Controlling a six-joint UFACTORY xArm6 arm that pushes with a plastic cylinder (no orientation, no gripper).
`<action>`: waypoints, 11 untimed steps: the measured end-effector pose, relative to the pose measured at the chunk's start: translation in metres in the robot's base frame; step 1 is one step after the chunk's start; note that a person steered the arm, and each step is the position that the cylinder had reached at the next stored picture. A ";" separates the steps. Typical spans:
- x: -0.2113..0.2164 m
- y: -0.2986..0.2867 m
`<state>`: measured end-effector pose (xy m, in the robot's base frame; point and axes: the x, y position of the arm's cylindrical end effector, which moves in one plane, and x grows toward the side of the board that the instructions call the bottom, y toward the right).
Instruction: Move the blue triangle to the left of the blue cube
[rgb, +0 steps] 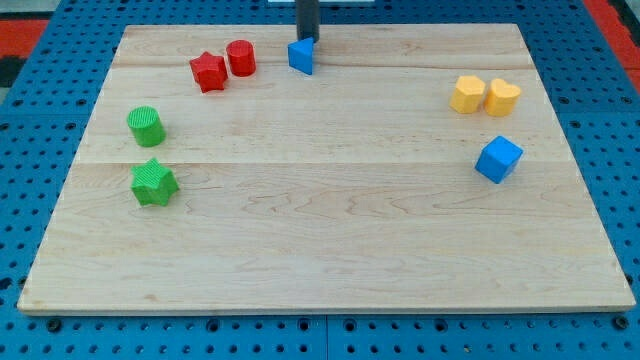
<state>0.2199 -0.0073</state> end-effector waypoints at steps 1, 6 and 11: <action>0.005 0.016; 0.008 -0.020; 0.110 0.005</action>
<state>0.3299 -0.0021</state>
